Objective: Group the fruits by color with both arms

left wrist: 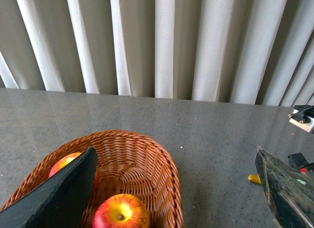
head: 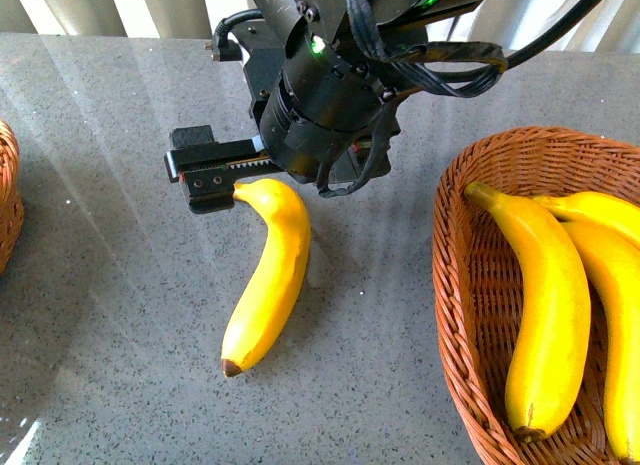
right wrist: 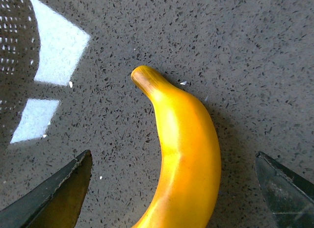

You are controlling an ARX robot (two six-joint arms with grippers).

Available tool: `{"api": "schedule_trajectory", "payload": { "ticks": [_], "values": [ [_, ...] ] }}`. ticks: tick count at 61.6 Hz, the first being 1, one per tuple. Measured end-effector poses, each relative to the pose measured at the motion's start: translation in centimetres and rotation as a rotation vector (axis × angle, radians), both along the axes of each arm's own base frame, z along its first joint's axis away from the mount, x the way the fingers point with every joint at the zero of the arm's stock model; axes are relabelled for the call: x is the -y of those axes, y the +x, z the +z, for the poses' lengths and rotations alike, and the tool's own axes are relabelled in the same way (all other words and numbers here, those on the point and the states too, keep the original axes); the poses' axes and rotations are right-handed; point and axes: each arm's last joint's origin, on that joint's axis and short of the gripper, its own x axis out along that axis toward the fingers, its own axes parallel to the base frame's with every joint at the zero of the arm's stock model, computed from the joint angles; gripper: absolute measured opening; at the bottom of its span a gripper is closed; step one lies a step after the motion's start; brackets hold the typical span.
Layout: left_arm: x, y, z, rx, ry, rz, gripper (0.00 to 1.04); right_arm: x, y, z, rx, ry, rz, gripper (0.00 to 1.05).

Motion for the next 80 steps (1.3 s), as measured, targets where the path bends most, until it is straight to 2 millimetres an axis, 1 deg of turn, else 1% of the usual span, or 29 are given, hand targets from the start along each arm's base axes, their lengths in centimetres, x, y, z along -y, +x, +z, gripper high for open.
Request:
{"api": "schedule_trajectory", "payload": {
  "ticks": [12,21,22,25,28,30,36,38,41,43,44,46,48,53,55,57,60,63,66,67,69,70,71,73,74,75,79,80],
  "values": [
    [0.0,0.0,0.0,0.0,0.0,0.0,0.96,-0.4,0.1,-1.8,-0.039,-0.03,0.004,0.96],
    [0.0,0.0,0.0,0.0,0.0,0.0,0.96,-0.7,0.1,-2.6,-0.052,-0.039,0.01,0.95],
    [0.0,0.0,0.0,0.0,0.0,0.0,0.96,-0.8,0.1,-2.6,-0.055,-0.035,0.01,0.91],
    [0.0,0.0,0.0,0.0,0.0,0.0,0.96,-0.8,0.0,-2.6,-0.058,-0.029,0.014,0.84],
    [0.0,0.0,0.0,0.0,0.0,0.0,0.96,-0.8,0.1,-2.5,-0.059,-0.022,0.014,0.75],
    [0.0,0.0,0.0,0.0,0.0,0.0,0.96,-0.9,0.1,-2.6,-0.06,-0.019,0.015,0.72],
    [0.0,0.0,0.0,0.0,0.0,0.0,0.96,-0.8,0.0,-2.2,-0.059,0.003,0.008,0.56],
    [0.0,0.0,0.0,0.0,0.0,0.0,0.96,-0.7,-0.1,-2.0,-0.058,0.009,0.007,0.53],
    [0.0,0.0,0.0,0.0,0.0,0.0,0.96,-0.5,-0.3,-1.4,-0.052,0.027,0.004,0.44],
    [0.0,0.0,0.0,0.0,0.0,0.0,0.96,-0.4,-0.3,-1.1,-0.048,0.038,0.004,0.41],
    [0.0,0.0,0.0,0.0,0.0,0.0,0.96,-0.2,-0.4,-0.8,-0.043,0.048,0.002,0.37],
    [0.0,0.0,0.0,0.0,0.0,0.0,0.96,0.0,-0.5,-0.1,-0.035,0.069,-0.002,0.34],
    [0.0,0.0,0.0,0.0,0.0,0.0,0.96,0.5,-0.7,1.0,-0.015,0.096,-0.003,0.32],
    [0.0,0.0,0.0,0.0,0.0,0.0,0.96,2.8,-1.4,4.5,0.055,0.169,-0.022,0.31],
    [0.0,0.0,0.0,0.0,0.0,0.0,0.96,3.4,-1.6,5.2,0.067,0.182,-0.027,0.31],
    [0.0,0.0,0.0,0.0,0.0,0.0,0.96,4.7,-2.0,6.5,0.094,0.208,-0.04,0.31],
    [0.0,0.0,0.0,0.0,0.0,0.0,0.96,6.3,-2.4,7.8,0.119,0.231,-0.056,0.3],
    [0.0,0.0,0.0,0.0,0.0,0.0,0.96,8.4,-3.1,9.0,0.147,0.249,-0.08,0.3],
    [0.0,0.0,0.0,0.0,0.0,0.0,0.96,10.3,-3.6,9.7,0.162,0.259,-0.103,0.3],
    [0.0,0.0,0.0,0.0,0.0,0.0,0.96,11.3,-4.0,9.9,0.168,0.263,-0.115,0.3],
    [0.0,0.0,0.0,0.0,0.0,0.0,0.96,12.3,-4.3,10.1,0.172,0.267,-0.129,0.3],
    [0.0,0.0,0.0,0.0,0.0,0.0,0.96,13.3,-4.6,10.2,0.175,0.269,-0.143,0.3],
    [0.0,0.0,0.0,0.0,0.0,0.0,0.96,13.7,-4.8,10.2,0.176,0.271,-0.151,0.3],
    [0.0,0.0,0.0,0.0,0.0,0.0,0.96,15.7,-5.6,10.3,0.175,0.275,-0.181,0.3],
    [0.0,0.0,0.0,0.0,0.0,0.0,0.96,16.2,-5.8,10.3,0.173,0.277,-0.187,0.3],
    [0.0,0.0,0.0,0.0,0.0,0.0,0.96,17.1,-6.2,10.2,0.171,0.278,-0.198,0.3],
    [0.0,0.0,0.0,0.0,0.0,0.0,0.96,19.7,-7.7,9.9,0.162,0.287,-0.23,0.3],
    [0.0,0.0,0.0,0.0,0.0,0.0,0.96,20.1,-8.0,9.9,0.159,0.291,-0.234,0.3]
  ]
}}
